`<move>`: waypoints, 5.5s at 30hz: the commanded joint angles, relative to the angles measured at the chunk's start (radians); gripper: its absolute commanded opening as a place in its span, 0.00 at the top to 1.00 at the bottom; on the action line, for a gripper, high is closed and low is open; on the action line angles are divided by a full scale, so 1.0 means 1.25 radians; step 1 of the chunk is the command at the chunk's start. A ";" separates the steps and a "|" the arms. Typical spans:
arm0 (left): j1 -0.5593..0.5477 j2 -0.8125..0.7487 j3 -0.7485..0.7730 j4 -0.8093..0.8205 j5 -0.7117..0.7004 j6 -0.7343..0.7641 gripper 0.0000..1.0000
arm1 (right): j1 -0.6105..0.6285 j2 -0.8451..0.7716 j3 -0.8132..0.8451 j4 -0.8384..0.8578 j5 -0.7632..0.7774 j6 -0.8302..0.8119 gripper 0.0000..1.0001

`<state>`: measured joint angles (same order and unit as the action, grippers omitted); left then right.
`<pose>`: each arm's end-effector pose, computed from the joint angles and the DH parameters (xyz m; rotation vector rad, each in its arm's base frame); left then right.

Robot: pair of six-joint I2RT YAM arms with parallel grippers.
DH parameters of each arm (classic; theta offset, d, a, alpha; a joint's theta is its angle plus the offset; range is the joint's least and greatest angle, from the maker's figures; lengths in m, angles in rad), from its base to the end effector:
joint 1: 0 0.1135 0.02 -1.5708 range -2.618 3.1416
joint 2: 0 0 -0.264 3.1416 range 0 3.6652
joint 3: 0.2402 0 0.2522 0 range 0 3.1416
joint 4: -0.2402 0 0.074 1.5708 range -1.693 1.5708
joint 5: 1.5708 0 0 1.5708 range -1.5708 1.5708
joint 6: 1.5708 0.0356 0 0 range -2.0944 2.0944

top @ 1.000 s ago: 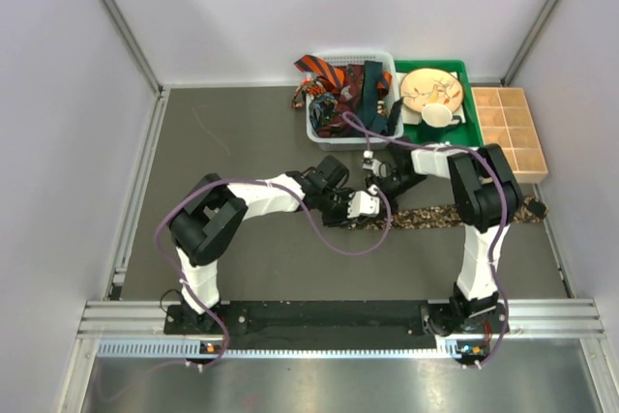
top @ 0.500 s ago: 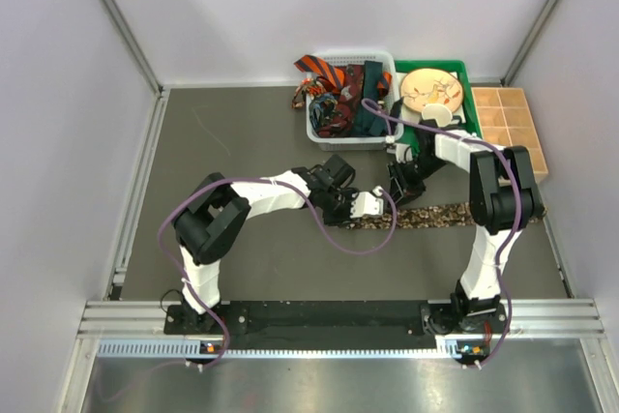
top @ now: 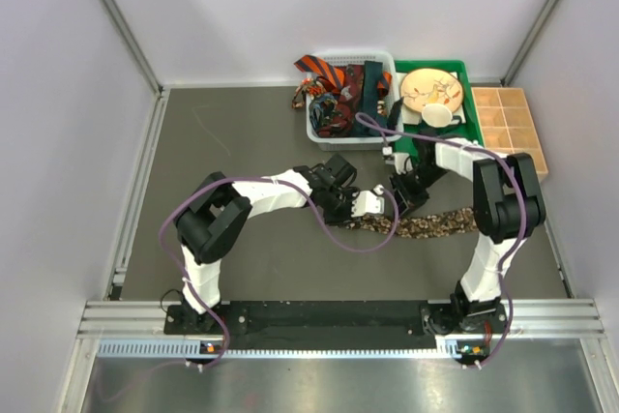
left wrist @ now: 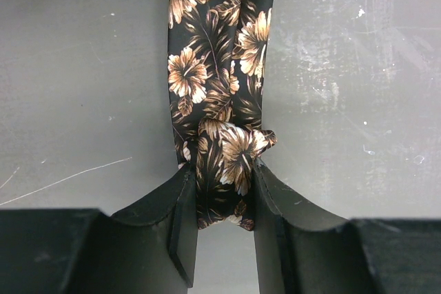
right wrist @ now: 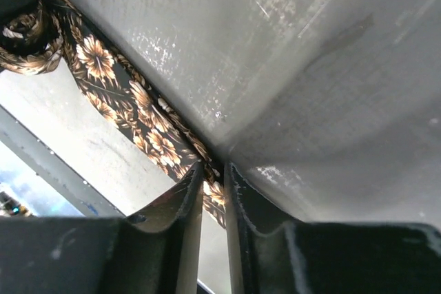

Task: Roll the ties
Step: Roll the tie at the center of the board.

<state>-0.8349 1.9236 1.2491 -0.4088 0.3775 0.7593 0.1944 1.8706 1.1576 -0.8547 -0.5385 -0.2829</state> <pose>0.2522 -0.2980 0.1605 1.9630 1.7434 -0.5253 0.3132 0.0803 0.1463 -0.7111 2.9177 0.8277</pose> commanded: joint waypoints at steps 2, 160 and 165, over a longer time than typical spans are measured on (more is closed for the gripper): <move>0.009 0.048 -0.015 -0.106 -0.084 -0.016 0.90 | 0.005 -0.073 0.031 0.021 0.017 0.005 0.76; 0.076 -0.054 -0.281 0.394 0.083 -0.209 0.85 | 0.127 0.022 -0.108 0.433 -0.330 0.462 0.63; 0.076 -0.050 -0.280 0.399 0.088 -0.209 0.84 | 0.144 0.044 -0.099 0.438 -0.309 0.463 0.63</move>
<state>-0.7395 1.8282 0.9054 0.1905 0.5446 0.4755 0.3470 1.9079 1.0080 -0.3424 -0.9138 0.2886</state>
